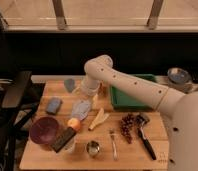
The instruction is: Place sponge in tray
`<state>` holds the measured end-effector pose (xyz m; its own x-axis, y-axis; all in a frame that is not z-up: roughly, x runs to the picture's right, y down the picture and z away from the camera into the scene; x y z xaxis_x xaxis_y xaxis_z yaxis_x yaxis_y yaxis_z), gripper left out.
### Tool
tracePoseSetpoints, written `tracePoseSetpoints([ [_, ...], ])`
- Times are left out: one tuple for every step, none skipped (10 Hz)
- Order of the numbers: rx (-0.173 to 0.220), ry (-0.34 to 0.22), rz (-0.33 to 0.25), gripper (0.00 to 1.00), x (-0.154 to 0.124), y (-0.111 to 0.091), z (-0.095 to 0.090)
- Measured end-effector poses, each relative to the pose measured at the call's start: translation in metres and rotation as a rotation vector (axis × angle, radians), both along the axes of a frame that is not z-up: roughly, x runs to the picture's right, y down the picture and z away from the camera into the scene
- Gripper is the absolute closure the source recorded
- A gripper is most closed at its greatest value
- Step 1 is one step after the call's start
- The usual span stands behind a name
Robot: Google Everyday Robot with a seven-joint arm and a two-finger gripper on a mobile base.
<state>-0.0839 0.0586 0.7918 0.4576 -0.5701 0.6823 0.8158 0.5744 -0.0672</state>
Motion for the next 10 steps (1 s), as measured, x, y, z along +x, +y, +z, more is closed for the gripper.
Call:
tracePoseSetpoints([
  [0.006, -0.028, -0.017, 0.20, -0.017, -0.004, 0.007],
  [0.010, -0.050, -0.033, 0.20, -0.032, -0.007, 0.013],
  [0.013, -0.074, -0.050, 0.20, -0.048, -0.009, 0.019],
  [0.017, -0.092, -0.063, 0.20, -0.061, -0.012, 0.024],
  [0.021, -0.109, -0.074, 0.20, -0.074, -0.013, 0.027],
  [0.021, -0.130, -0.086, 0.20, -0.088, -0.013, 0.029],
  [0.013, -0.151, -0.102, 0.20, -0.102, -0.010, 0.033],
  [-0.002, -0.174, -0.120, 0.20, -0.115, -0.005, 0.036],
  [-0.010, -0.192, -0.129, 0.20, -0.124, -0.002, 0.035],
  [-0.013, -0.188, -0.129, 0.20, -0.121, -0.002, 0.036],
])
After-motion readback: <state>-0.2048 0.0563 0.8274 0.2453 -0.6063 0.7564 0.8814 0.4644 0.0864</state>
